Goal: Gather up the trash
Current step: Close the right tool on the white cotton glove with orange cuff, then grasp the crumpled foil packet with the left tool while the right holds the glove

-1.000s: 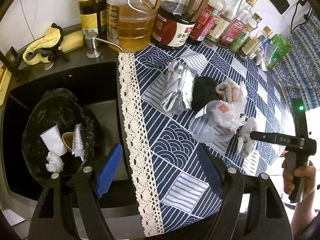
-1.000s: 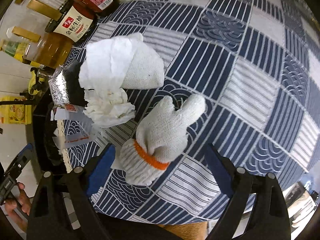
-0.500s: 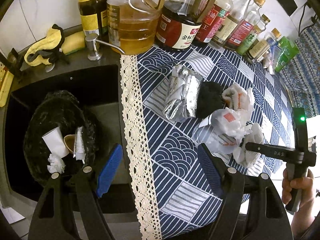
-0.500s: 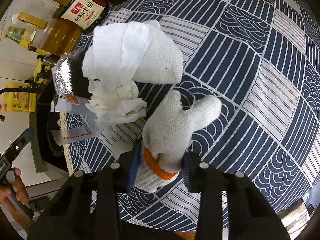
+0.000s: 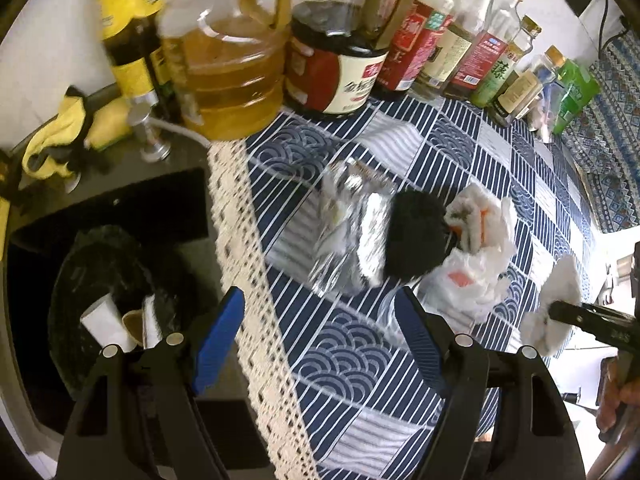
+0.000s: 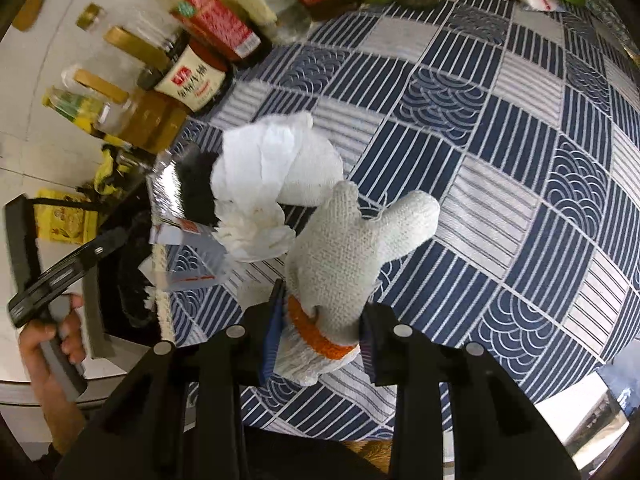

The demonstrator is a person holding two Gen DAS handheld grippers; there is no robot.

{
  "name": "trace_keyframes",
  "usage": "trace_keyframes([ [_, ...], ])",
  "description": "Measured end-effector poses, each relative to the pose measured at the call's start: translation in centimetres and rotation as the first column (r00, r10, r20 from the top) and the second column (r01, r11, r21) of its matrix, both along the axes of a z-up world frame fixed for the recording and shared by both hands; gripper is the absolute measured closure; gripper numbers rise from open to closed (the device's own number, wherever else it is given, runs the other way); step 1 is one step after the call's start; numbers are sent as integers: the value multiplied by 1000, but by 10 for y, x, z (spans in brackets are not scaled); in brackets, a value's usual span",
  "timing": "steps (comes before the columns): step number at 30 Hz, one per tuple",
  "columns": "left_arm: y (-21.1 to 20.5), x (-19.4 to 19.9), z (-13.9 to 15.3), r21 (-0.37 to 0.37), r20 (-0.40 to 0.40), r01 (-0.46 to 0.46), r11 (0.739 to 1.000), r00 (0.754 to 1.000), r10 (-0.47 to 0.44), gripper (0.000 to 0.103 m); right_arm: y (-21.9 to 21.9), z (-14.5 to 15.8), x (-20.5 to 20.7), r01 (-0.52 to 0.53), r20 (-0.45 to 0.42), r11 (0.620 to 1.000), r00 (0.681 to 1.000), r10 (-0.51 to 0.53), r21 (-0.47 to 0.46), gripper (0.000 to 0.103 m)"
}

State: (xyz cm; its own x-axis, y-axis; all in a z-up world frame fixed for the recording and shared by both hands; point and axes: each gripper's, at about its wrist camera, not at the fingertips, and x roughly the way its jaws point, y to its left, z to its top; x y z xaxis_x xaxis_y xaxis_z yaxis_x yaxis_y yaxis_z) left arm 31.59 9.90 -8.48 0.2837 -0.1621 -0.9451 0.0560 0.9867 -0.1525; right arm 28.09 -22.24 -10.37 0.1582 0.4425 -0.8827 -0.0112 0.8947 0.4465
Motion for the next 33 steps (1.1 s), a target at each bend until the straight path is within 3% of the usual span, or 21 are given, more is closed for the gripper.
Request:
trace_keyframes([
  [8,-23,30,-8,23,-1,54,998,999,-54,28,-24,17,-18,34,45,999,998,-35,25,69],
  [17,-30,52,-37,103,-43,85,991,996,-81,28,-38,19,-27,60,32,998,998,-60,15,69],
  [21,-28,60,-53,99,-70,78,992,995,-71,30,-42,18,-28,60,25,998,998,-60,6,69],
  [24,-28,62,-60,82,-81,75,994,994,-68,36,-45,17,-28,61,20,998,998,-61,4,69],
  [33,-29,66,-61,76,-66,96,992,994,-91,44,-43,15,-25,37,12,999,999,-37,-3,69],
])
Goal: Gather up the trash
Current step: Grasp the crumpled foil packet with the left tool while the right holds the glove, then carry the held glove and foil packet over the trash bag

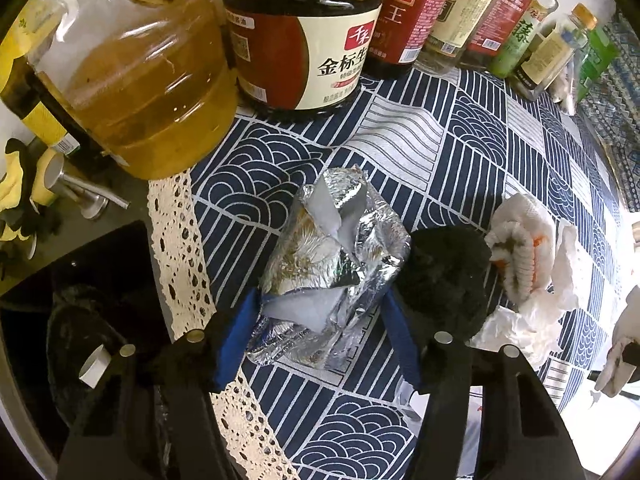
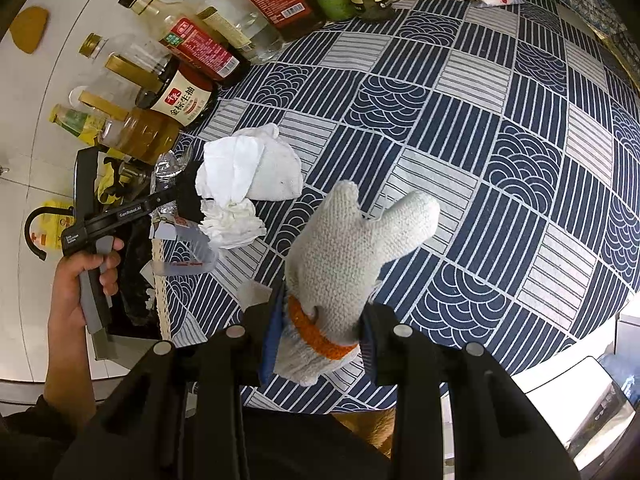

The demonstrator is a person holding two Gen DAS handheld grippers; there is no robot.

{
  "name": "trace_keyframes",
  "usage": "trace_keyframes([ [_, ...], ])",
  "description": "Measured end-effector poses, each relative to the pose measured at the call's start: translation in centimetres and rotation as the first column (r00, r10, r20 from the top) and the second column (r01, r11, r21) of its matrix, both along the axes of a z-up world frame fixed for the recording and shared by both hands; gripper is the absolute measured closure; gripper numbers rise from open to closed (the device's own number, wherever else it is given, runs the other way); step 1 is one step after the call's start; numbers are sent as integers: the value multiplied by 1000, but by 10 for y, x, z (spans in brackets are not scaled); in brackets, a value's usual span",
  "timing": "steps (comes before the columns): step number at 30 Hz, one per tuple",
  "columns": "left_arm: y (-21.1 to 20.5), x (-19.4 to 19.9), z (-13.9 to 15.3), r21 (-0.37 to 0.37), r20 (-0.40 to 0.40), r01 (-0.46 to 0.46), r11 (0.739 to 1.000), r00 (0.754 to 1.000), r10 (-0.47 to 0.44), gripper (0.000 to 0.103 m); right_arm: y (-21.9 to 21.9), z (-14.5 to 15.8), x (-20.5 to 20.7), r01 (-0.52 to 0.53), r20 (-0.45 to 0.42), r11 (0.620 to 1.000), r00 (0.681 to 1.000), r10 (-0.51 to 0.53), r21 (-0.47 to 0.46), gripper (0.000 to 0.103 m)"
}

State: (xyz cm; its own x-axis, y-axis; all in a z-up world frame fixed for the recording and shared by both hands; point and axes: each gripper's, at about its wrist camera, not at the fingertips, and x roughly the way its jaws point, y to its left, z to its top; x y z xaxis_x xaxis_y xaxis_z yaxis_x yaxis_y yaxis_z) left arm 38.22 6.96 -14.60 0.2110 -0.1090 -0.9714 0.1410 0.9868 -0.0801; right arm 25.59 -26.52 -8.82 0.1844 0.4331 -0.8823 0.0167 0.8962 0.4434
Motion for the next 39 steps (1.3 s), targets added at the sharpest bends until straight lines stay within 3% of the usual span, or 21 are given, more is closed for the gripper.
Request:
trace_keyframes([
  [10,11,-14,16,-22,20,-16,1000,1000,16,45,18,11,4,-57,28,998,998,57,-7,69],
  [18,39,-41,34,-54,43,-62,997,997,64,45,59,25,6,-169,56,985,984,170,-28,69],
  [26,83,-85,46,-81,62,-137,987,988,142,45,124,35,1,-308,81,951,947,310,-31,69],
  [39,166,-155,58,-106,75,-279,954,955,287,45,229,21,-14,-466,78,885,881,466,-21,68],
])
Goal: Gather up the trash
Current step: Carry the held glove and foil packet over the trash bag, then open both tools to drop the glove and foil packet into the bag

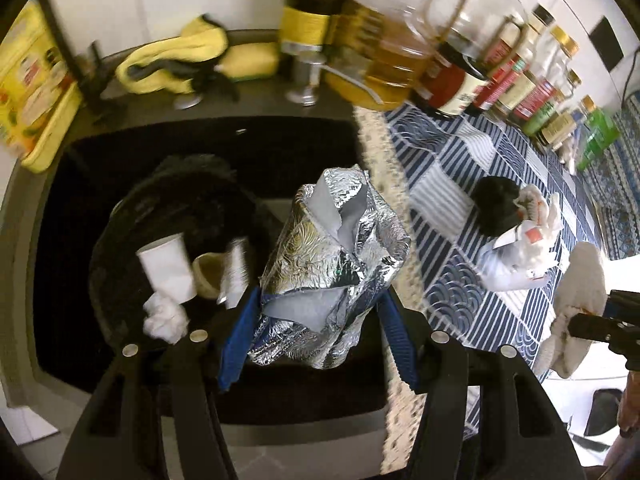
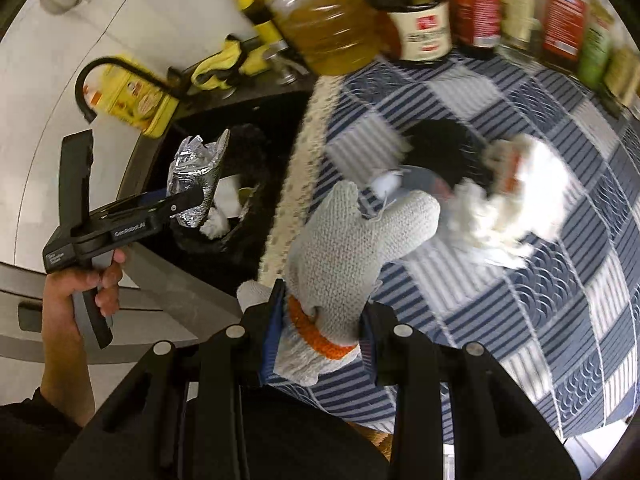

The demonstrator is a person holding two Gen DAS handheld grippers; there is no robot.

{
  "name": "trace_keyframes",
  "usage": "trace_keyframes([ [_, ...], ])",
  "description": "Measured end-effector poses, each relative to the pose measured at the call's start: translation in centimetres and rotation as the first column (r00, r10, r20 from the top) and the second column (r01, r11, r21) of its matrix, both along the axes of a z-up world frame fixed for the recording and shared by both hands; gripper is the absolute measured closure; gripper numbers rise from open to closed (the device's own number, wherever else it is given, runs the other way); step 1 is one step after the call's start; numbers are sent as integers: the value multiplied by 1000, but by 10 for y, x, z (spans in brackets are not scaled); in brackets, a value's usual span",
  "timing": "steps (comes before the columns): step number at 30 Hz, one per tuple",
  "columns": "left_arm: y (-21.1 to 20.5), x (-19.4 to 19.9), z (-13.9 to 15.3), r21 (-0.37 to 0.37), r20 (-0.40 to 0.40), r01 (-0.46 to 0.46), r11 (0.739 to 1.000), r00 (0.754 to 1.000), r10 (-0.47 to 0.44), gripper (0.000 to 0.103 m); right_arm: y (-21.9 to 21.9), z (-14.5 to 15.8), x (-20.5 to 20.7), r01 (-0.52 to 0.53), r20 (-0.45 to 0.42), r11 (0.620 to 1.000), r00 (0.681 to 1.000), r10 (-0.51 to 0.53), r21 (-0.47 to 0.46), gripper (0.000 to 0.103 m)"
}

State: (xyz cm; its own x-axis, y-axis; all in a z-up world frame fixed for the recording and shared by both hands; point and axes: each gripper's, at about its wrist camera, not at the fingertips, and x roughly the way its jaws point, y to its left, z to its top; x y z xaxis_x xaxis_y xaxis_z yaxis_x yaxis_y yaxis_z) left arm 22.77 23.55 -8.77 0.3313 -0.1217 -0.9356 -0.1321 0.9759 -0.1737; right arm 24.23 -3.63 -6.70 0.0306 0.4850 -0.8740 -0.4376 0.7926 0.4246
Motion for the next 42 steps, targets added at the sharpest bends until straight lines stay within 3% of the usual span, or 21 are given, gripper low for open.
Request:
trace_keyframes([
  [20,120,-71,13,-5,20,-138,990,990,138,45,155,-38,0,-157,-33,988,987,157,3,68],
  [27,140,-71,4,-44,9,-155,987,988,156,45,216,-42,13,-226,-28,974,974,226,-1,68],
  [38,178,-59,-22,-120,-18,-212,970,977,212,44,283,-56,37,-294,-47,952,956,291,-90,67],
  [40,181,-54,-28,-133,-26,-212,968,977,211,44,294,-58,40,-309,-45,945,951,306,-105,66],
  [42,184,-48,-34,-142,-40,-218,966,976,214,41,302,-59,44,-309,-44,943,951,306,-122,57],
])
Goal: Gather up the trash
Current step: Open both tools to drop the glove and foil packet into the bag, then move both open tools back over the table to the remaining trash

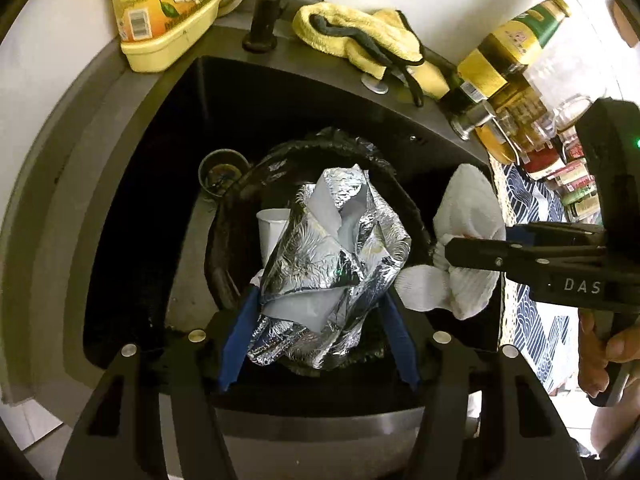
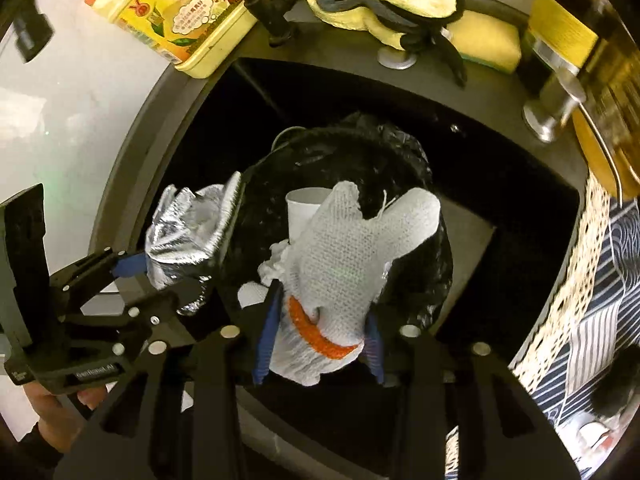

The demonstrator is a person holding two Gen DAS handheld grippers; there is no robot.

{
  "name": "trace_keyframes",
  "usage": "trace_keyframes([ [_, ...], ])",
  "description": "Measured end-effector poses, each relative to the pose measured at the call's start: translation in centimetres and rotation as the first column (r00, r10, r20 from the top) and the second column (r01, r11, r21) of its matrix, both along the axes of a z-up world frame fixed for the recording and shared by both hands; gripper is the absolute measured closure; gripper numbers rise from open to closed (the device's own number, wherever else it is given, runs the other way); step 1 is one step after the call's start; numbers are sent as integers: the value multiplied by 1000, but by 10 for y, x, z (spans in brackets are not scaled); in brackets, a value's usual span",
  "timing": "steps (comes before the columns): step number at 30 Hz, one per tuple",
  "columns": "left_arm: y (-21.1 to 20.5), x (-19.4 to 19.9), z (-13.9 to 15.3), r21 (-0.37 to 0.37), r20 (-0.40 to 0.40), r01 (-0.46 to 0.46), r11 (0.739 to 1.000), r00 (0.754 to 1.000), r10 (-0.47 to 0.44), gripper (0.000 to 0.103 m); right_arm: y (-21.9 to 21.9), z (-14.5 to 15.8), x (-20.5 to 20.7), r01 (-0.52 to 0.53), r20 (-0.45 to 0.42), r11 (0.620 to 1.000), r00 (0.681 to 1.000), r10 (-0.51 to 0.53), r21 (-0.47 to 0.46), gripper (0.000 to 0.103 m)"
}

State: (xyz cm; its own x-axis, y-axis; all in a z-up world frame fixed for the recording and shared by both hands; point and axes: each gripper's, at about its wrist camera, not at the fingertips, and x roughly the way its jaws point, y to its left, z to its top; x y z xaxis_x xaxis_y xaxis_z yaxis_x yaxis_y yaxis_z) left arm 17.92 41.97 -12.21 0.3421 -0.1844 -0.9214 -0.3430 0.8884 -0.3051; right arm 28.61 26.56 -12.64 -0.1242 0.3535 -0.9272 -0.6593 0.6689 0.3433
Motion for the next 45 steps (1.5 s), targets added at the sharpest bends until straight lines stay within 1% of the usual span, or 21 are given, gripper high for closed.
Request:
trace_keyframes([
  [1,1,3,-3,-1,-11,1,1000,1000,-1,39,1,-1,3,7,-1,1000,1000,-7,-9,51],
  [2,0,5,-6,13,-26,6,1000,1000,-6,37,0,-1,4,14,-2,1000,1000,-14,-14,38],
  [3,-2,8,-8,45,-39,14,999,999,-13,37,1,-1,6,20,-3,1000,1000,-20,-13,35],
  [5,-4,12,-11,60,-44,32,998,999,-29,36,-2,-2,10,36,-5,999,999,-36,-13,35],
  [7,-6,15,-15,44,-54,45,998,998,-43,36,-5,-4,14,57,-13,998,998,-58,-12,35],
  [13,-8,15,-15,49,-58,56,997,997,-53,36,-17,-2,14,99,-20,995,995,-99,-5,35],
  [21,-5,10,-7,62,-41,43,997,998,-41,36,-24,5,7,112,-8,994,994,-112,10,35],
  [29,-12,-3,5,78,-23,37,996,999,-35,36,-40,13,-2,129,5,991,992,-130,24,35],
  [33,-18,-10,13,89,-12,45,995,999,-44,36,-52,19,-8,147,9,989,989,-147,22,28],
  [36,-23,-15,18,98,-5,44,994,999,-44,30,-62,23,-14,162,17,987,987,-163,19,26],
  [38,-26,-17,20,101,-7,44,994,999,-44,30,-73,24,-17,179,17,984,984,-180,24,24],
  [41,-34,-21,24,108,-7,58,993,998,-57,29,-88,23,-20,203,10,979,979,-204,29,23],
  [43,-41,-22,25,110,-10,72,991,997,-71,26,-99,22,-22,219,-2,975,976,-219,28,22],
  [45,-52,-23,25,115,-16,93,989,996,-92,24,-109,20,-24,231,-10,973,973,-231,31,20],
])
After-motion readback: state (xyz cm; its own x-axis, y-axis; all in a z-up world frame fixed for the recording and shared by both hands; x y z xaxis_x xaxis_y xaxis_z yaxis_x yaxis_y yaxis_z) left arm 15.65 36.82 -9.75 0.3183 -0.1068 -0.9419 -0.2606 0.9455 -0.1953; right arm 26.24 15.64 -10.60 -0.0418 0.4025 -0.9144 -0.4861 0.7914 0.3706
